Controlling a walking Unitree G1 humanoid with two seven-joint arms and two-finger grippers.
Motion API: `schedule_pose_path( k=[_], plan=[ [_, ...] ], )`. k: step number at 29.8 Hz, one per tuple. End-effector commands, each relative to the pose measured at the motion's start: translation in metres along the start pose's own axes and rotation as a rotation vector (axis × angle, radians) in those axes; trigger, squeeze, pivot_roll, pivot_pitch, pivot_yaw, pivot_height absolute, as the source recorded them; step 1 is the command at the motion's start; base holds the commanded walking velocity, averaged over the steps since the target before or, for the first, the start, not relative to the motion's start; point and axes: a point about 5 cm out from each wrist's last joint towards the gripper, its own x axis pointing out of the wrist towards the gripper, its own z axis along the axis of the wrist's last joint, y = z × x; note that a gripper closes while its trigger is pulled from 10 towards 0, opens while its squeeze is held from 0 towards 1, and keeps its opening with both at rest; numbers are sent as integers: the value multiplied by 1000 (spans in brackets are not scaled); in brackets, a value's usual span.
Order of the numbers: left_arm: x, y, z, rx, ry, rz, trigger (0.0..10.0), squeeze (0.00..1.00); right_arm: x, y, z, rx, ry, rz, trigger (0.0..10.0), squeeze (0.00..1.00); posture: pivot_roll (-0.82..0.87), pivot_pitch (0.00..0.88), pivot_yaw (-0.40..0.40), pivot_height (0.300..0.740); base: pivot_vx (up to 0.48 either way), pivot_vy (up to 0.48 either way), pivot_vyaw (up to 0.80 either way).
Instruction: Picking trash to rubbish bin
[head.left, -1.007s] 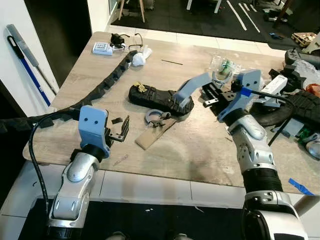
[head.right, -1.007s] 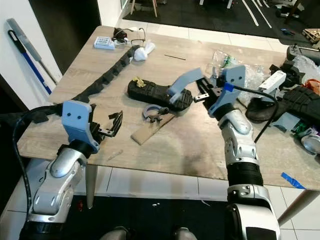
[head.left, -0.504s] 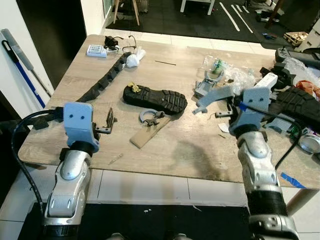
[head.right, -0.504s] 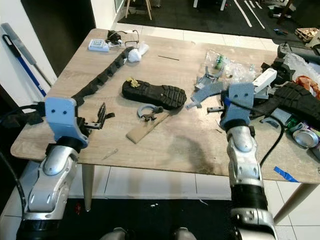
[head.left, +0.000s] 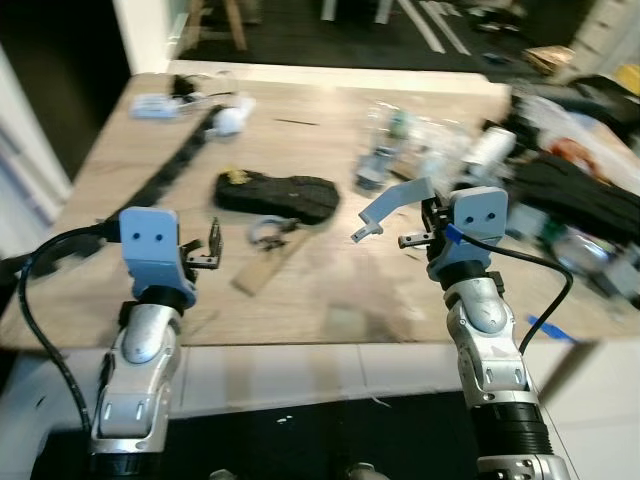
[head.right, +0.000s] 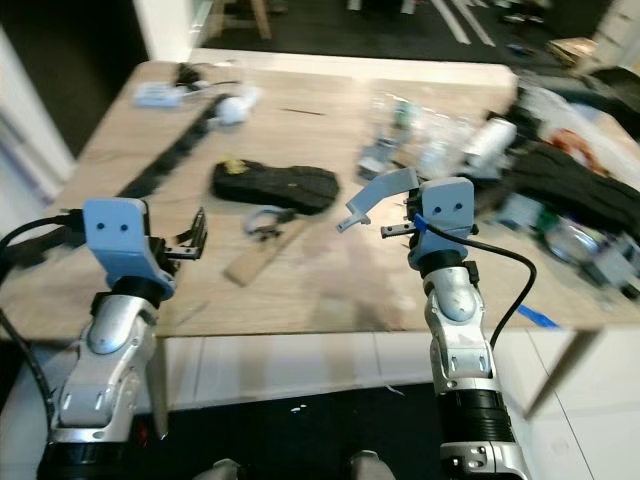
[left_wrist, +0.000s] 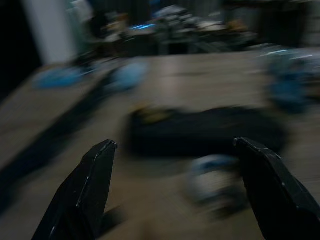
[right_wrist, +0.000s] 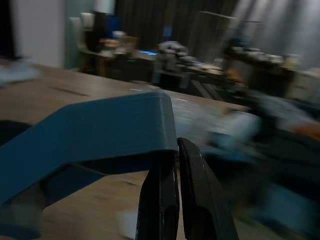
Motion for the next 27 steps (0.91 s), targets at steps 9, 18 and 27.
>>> schedule_pose_path(
  k=[9, 18, 27],
  plan=[
    [-1, -13, 0, -26, -3, -33, 10000, 0, -1, -2, -3, 12, 22, -8, 10000, 0, 6, 142, -71, 740, 0, 0, -800],
    [3, -13, 1, -42, 1, -43, 10000, 0, 0, 4, -1, 105, 26, 4, 10000, 0, 9, 142, -62, 740, 0, 0, -800],
    [3, -16, 1, -12, -3, -98, 10000, 0, -2, 7, -4, 104, 44, 17, 10000, 0, 10, 144, -63, 740, 0, 0, -800]
  ],
)
